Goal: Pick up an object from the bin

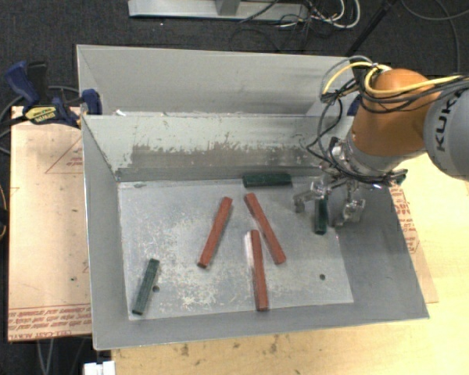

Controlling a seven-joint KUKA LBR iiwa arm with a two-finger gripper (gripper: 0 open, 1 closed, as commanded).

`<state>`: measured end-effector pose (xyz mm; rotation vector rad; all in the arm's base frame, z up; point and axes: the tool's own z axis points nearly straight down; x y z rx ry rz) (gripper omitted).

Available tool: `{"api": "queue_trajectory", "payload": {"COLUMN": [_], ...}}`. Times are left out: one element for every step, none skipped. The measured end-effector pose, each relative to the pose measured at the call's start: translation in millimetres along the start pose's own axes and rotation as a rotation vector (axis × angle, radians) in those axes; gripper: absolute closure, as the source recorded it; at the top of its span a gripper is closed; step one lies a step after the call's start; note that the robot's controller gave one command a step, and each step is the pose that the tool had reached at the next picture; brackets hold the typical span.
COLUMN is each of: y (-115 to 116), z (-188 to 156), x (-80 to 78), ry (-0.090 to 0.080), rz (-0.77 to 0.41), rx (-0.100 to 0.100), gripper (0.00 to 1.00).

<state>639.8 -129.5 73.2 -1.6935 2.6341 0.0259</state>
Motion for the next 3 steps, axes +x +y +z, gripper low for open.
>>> {"api": "queue_trajectory", "payload": {"y": [-1.9,102.1,112.3], "z": [0.1,-107.9,-175.5], "x": [3.7,46.3,31.8], "ry": [0.002,0.016,0.014], "rz": [0.000,-0.066,-0.054], "rx": [0.009,0.010,0.016], "gripper": [1.00,1.00,1.00]}}
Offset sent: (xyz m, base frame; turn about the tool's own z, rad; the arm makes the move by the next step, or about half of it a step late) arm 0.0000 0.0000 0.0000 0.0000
